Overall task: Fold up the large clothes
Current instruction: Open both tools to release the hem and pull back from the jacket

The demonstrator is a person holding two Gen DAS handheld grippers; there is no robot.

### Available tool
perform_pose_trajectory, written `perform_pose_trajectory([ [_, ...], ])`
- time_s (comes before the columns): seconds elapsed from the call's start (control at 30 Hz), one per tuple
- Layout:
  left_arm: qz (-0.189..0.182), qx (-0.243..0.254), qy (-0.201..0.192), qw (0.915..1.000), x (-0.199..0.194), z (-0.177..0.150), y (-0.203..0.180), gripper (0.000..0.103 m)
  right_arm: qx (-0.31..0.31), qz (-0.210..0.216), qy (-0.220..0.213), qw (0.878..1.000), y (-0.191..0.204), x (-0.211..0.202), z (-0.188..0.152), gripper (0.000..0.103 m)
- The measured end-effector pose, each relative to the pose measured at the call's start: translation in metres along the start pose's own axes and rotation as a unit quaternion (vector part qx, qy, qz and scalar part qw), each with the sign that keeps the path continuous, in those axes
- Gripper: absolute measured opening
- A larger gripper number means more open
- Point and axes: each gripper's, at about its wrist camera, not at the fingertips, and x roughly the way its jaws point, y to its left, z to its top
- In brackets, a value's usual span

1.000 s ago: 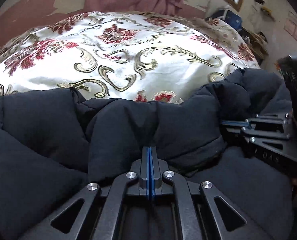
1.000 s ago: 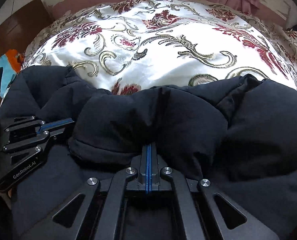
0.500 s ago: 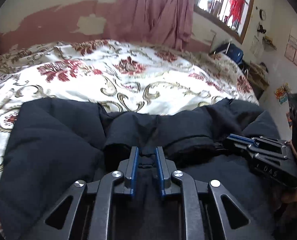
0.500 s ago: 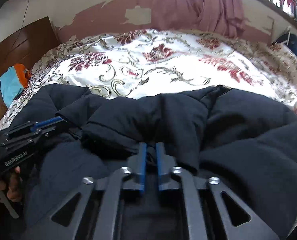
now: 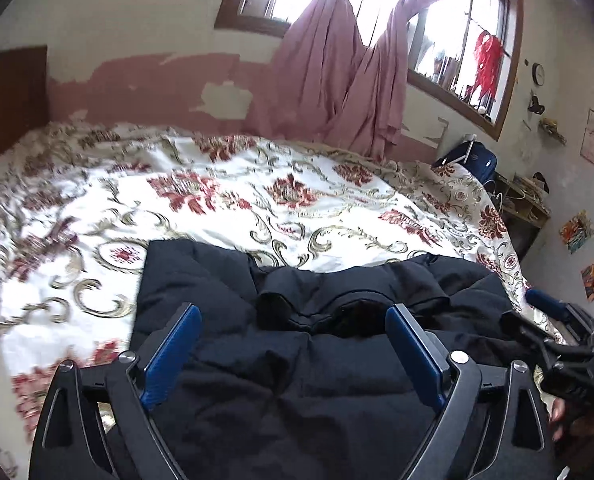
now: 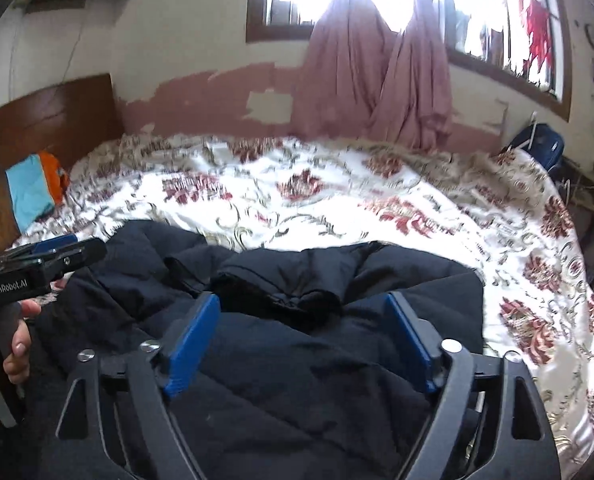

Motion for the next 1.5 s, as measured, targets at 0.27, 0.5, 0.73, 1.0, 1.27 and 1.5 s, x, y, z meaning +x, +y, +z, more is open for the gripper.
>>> perform_pose_trajectory([
  [0.27,0.02,0.017,-0.043,0.9987,-0.079,-0.006,-0.015,0.102,0.004,0.002,-0.039,0.999,0.003,-0.076,-0.002,0.1],
  [0.5,0.009,0.033,-0.069,0.997,-0.14,-0.018,-0.026,0.103,-0.028,-0.005,-0.058,0.998,0.023,-0.14,-0.009,0.1],
  [0.73,-0.009,0.045,-0.085,0.9954,-0.193,-0.034,-0.034,0.103,-0.029,0.01,-0.074,0.997,0.03,-0.201,-0.024,0.1],
  [1.0,-0.011,0.048,-0.104,0.9933,-0.24,-0.06,-0.036,0.103,-0.007,0.014,-0.082,0.997,0.026,-0.25,-0.049,0.1],
  [1.27,0.016,0.091,-0.118,0.9888,-0.282,-0.093,-0.056,0.103,0.013,0.033,-0.079,0.996,0.029,-0.272,-0.082,0.1],
  [1.5,0.029,0.113,-0.114,0.9866,-0.314,-0.123,-0.065,0.103,0.028,0.053,-0.072,0.996,0.031,-0.286,-0.11,0.1],
])
